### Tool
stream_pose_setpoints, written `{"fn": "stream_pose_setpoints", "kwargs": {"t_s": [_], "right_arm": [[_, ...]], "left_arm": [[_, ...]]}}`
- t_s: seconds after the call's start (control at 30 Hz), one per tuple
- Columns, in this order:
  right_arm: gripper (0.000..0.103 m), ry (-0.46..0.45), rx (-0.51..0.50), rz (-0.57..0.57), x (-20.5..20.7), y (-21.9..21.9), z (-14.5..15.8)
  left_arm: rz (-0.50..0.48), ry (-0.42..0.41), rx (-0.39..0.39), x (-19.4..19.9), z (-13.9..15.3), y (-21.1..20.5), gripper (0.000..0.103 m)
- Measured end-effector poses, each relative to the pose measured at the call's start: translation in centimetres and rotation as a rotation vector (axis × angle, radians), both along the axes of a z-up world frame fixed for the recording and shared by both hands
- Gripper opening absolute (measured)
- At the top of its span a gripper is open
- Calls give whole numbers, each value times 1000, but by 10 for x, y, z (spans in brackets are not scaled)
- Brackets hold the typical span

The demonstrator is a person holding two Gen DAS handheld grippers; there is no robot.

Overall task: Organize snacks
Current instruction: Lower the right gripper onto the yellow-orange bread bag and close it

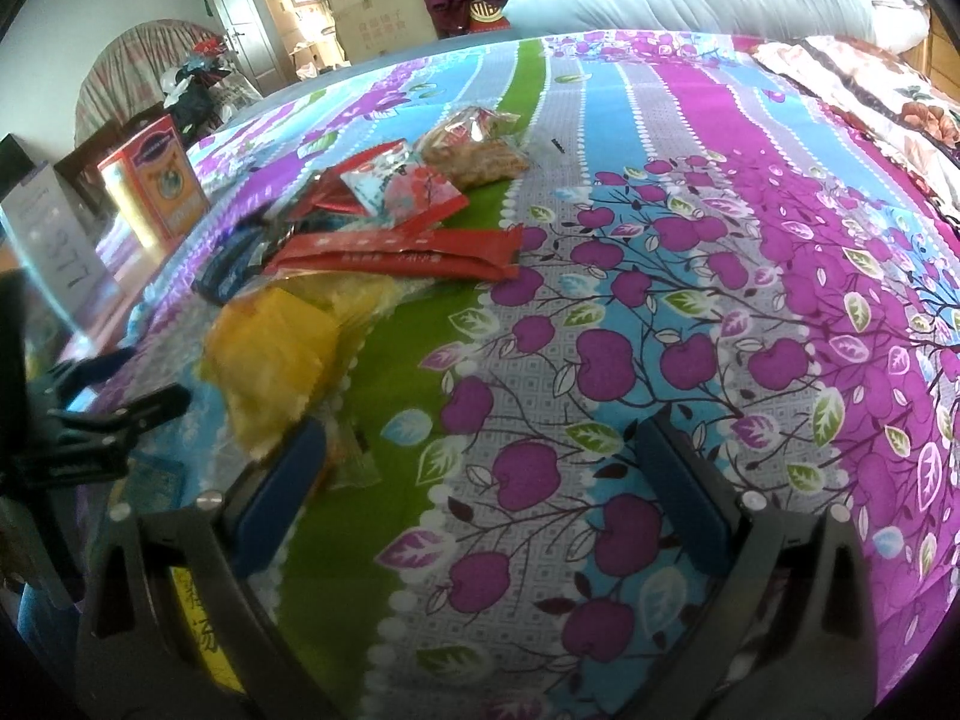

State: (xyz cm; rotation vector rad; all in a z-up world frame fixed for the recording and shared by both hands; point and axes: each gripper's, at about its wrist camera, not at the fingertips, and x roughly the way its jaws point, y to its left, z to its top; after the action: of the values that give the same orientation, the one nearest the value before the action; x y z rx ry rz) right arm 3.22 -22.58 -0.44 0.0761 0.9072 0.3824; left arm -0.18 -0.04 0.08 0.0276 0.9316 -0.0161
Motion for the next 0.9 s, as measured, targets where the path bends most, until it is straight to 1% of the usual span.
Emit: {"fn": "stream_pose_setpoints", "kwargs": {"t_s": [0.17, 0.23, 0.33, 0.4, 0.47, 0.5, 0.53, 0.6, 0.63, 0.77, 0.83, 0.9], "right_arm": [[103, 2, 1, -2, -2, 0, 1], [103, 24, 8, -4, -4, -4, -1], [103, 60, 47, 5, -14, -11, 4], [103, 90, 94, 22, -22, -18, 9], [98, 98, 105, 61, -29, -17, 15], [91, 93, 93, 87, -32, -14, 18], [85, 80, 69, 136, -34, -9, 24], [84, 60, 33, 185, -35, 2, 32], [84, 51, 21, 231, -31, 10, 36], [84, 14, -44, 325, -9, 40, 48], [85, 4, -76, 362, 2, 54, 48], [85, 6, -135, 415, 14, 71, 45]], "left_arm": [[0, 5, -3, 3, 1, 4, 103], [0, 3, -5, 4, -1, 5, 103], [0, 1, -4, 2, -2, 2, 103], [0, 2, -3, 2, -2, 2, 103], [4, 3, -2, 2, -3, 1, 103], [9, 7, 1, 3, -3, 0, 103], [9, 5, 3, 3, -3, 0, 103], [9, 8, 1, 3, -3, 0, 103], [11, 9, 5, 3, -4, -2, 103], [12, 18, 2, 6, -4, -3, 103], [-1, 19, 0, 8, -4, -2, 103], [-11, 19, -7, 9, -4, 0, 103]]}}
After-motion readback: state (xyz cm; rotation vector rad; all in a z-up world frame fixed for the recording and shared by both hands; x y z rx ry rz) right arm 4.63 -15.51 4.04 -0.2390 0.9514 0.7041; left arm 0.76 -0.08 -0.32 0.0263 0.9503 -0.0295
